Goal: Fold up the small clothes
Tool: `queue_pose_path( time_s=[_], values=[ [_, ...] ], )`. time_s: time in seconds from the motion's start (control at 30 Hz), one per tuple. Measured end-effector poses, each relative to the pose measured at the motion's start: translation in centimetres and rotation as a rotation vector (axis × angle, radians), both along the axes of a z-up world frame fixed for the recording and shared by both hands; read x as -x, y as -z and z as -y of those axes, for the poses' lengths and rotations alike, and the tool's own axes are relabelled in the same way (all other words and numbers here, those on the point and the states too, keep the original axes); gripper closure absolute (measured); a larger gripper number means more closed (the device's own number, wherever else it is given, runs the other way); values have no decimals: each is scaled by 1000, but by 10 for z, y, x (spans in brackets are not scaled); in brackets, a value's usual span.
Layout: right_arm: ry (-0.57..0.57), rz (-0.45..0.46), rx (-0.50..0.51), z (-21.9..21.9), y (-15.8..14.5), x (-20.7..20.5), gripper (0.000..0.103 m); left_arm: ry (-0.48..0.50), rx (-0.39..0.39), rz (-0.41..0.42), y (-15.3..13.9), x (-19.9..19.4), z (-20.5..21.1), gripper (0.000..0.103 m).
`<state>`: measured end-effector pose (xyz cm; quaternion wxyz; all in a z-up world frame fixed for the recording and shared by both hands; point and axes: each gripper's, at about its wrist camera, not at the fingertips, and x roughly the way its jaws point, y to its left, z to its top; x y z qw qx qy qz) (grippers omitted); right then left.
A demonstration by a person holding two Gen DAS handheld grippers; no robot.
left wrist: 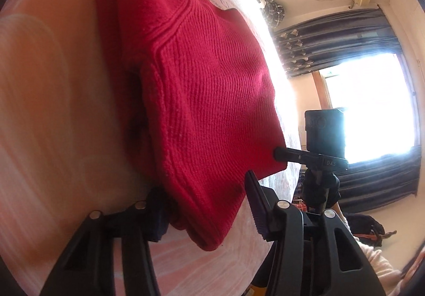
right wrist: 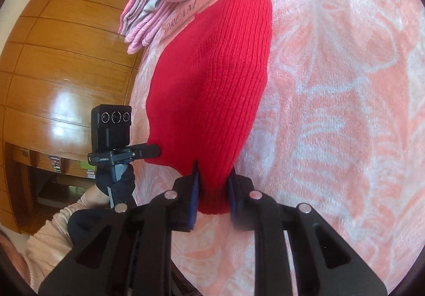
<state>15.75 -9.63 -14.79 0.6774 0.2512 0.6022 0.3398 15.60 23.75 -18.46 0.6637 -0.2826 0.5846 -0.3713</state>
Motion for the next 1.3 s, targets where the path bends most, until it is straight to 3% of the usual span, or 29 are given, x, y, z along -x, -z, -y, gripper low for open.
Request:
queue_pose_path(
  time_s=[0.1, 0.3, 0.47, 0.57, 0.6, 0.7, 0.77, 0.87, 0.9, 1.0, 1.1, 1.2, 1.3],
  values=[
    [1, -15, 50, -5, 3, -3, 86, 0, -18, 4, 3, 5, 0, 56],
    [-2, -88, 89, -17, 39, -5, 86, 4, -29, 14, 6, 1, -4, 65],
    [-2, -60, 116, -17, 33, -1, 85, 6, -33, 28, 4, 0, 1, 65],
    [18, -44, 128, -11, 23, 4, 76, -3, -73, 35, -7, 0, 0, 61],
    [28, -38, 137, -10, 18, 5, 67, -10, -88, 43, -9, 1, -3, 60],
    [58, 19, 213, -3, -9, 9, 57, -27, -134, 92, -31, 6, -8, 59],
    [89, 57, 269, 3, -31, 12, 43, -43, -170, 126, -51, 9, -11, 55],
    [125, 138, 347, 1, -69, 18, 40, -49, -261, 233, -90, 15, -7, 47],
    [130, 162, 374, -2, -80, 21, 33, -45, -289, 272, -106, 17, -4, 43],
    [120, 233, 448, -17, -112, 32, 28, -84, -319, 352, -148, 28, -2, 32],
    [113, 287, 489, -30, -141, 43, 24, -150, -352, 436, -186, 45, 3, 29],
    [117, 360, 523, -44, -167, 59, 18, -207, -459, 518, -214, 69, 6, 19],
    [139, 418, 538, -53, -186, 78, 12, -266, -543, 550, -230, 91, 6, 12]
  ],
)
